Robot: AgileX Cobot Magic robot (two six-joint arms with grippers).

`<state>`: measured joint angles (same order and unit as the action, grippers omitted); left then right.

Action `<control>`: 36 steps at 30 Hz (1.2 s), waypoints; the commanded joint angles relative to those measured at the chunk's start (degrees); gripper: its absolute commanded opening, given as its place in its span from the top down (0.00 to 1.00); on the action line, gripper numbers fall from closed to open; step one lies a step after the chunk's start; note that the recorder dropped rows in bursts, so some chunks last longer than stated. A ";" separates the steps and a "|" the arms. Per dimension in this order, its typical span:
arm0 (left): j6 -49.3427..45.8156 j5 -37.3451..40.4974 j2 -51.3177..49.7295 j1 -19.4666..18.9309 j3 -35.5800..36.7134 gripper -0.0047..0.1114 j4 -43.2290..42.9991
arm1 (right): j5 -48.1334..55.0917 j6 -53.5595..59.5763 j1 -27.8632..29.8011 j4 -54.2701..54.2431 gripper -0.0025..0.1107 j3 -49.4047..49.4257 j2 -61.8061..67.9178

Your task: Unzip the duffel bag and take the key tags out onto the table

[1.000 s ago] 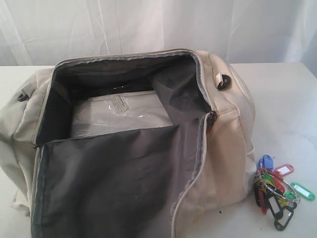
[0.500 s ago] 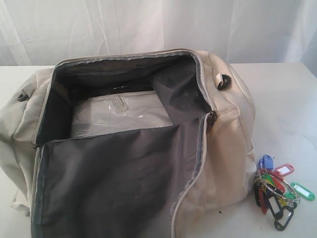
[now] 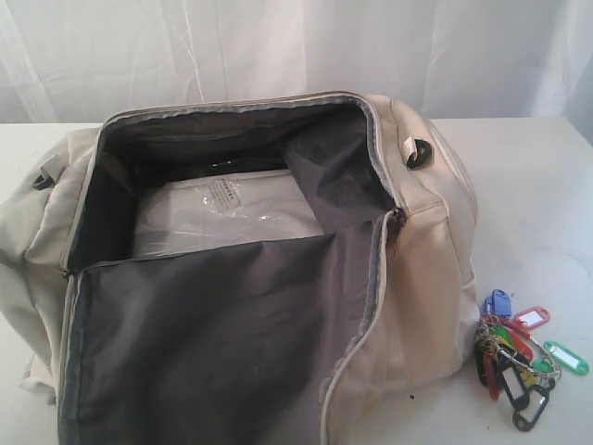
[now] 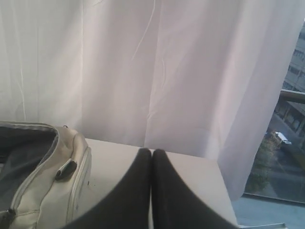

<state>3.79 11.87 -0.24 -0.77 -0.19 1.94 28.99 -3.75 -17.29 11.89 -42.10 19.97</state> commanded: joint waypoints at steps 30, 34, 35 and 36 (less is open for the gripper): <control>-0.23 -0.27 0.24 -0.29 0.19 0.96 0.63 | -21.97 1.96 5.96 -11.89 0.98 38.79 -15.29; -0.23 -0.27 0.24 -0.29 0.19 0.96 0.63 | -20.44 1.80 5.96 -12.37 0.98 42.10 -18.58; -0.23 -0.27 0.24 -0.29 0.19 0.96 0.63 | -16.32 1.80 5.96 -11.89 0.98 42.10 -19.53; -0.23 -0.27 0.24 -0.29 0.19 0.96 0.63 | -16.14 1.91 5.96 -11.89 0.98 42.10 -19.97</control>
<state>3.79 11.87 -0.24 -0.77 -0.19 1.94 11.42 -1.86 -11.67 0.00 -0.39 1.19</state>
